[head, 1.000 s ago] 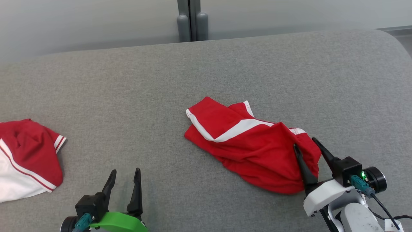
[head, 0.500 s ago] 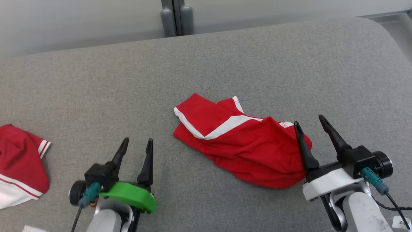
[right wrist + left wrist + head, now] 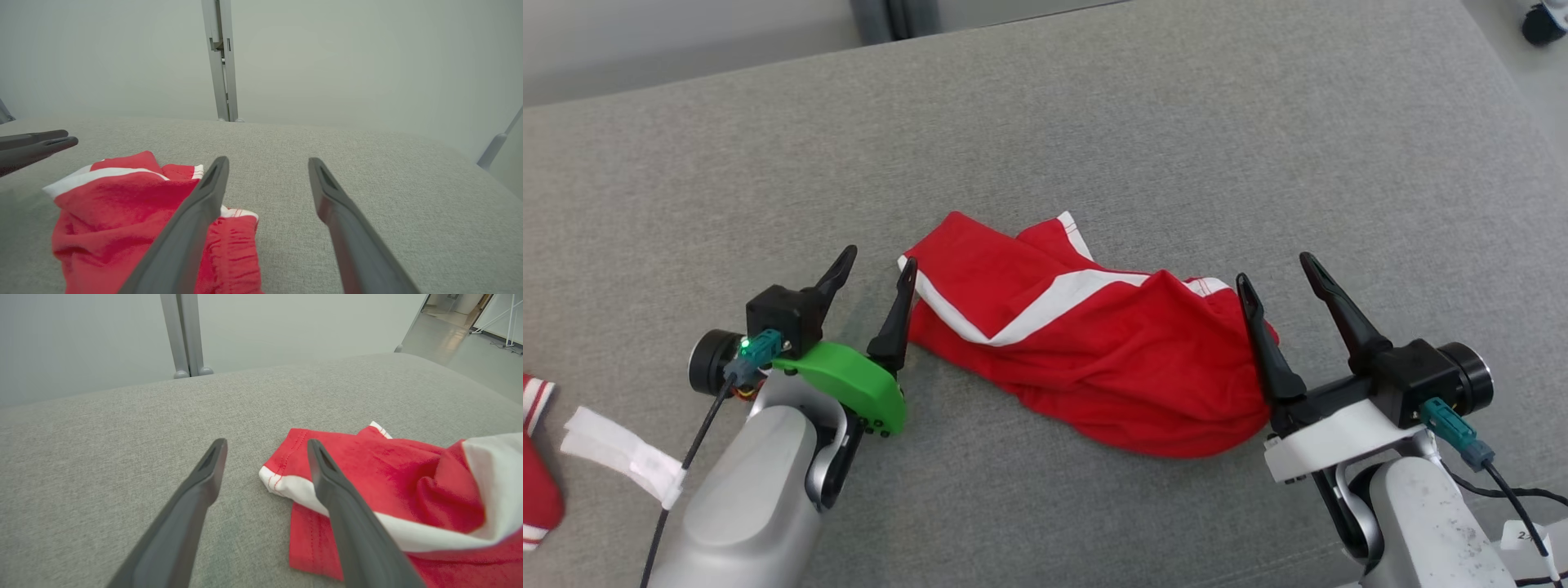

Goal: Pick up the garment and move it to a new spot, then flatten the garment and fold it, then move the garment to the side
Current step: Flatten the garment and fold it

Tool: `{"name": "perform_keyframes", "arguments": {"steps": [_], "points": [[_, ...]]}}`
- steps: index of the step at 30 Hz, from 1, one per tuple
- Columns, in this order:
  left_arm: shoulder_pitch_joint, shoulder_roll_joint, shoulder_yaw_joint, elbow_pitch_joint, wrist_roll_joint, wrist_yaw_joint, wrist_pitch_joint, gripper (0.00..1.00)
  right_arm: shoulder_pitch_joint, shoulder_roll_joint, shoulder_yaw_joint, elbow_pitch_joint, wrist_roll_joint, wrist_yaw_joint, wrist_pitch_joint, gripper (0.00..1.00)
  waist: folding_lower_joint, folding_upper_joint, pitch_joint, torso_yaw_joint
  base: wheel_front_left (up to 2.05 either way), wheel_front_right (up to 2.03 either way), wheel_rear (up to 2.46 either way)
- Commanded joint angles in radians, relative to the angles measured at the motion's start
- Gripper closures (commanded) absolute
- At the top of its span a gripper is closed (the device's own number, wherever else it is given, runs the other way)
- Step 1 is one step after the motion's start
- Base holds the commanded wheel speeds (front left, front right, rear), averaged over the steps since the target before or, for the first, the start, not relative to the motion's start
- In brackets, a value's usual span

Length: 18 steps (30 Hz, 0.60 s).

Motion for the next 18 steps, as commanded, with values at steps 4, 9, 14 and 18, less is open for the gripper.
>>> {"name": "perform_keyframes", "arguments": {"steps": [4,9,14,18], "points": [[-0.075,0.029,-0.061,0.085,-0.025,-0.003,0.0,0.0,-0.014,-0.002,0.016,-0.013,0.013,-0.001,-0.002,0.0,0.0,-0.0001,0.051,-0.066,0.0,0.0,0.0],[-0.123,0.04,-0.097,0.203,-0.034,-0.003,0.0,0.0,-0.015,-0.002,0.028,-0.021,0.021,-0.001,-0.002,0.0,0.0,-0.0001,0.064,-0.095,0.0,0.0,0.0],[-0.13,0.021,-0.116,0.289,-0.038,-0.003,0.002,0.64,-0.003,-0.002,0.026,-0.025,0.026,-0.001,-0.002,0.0,0.0,-0.0001,0.06,-0.105,0.0,0.0,0.0],[-0.126,0.011,-0.151,0.293,-0.046,-0.003,0.002,1.0,0.006,-0.002,0.013,-0.02,0.02,-0.001,-0.002,0.0,0.0,-0.0001,0.048,-0.089,0.0,0.0,0.0]]}}
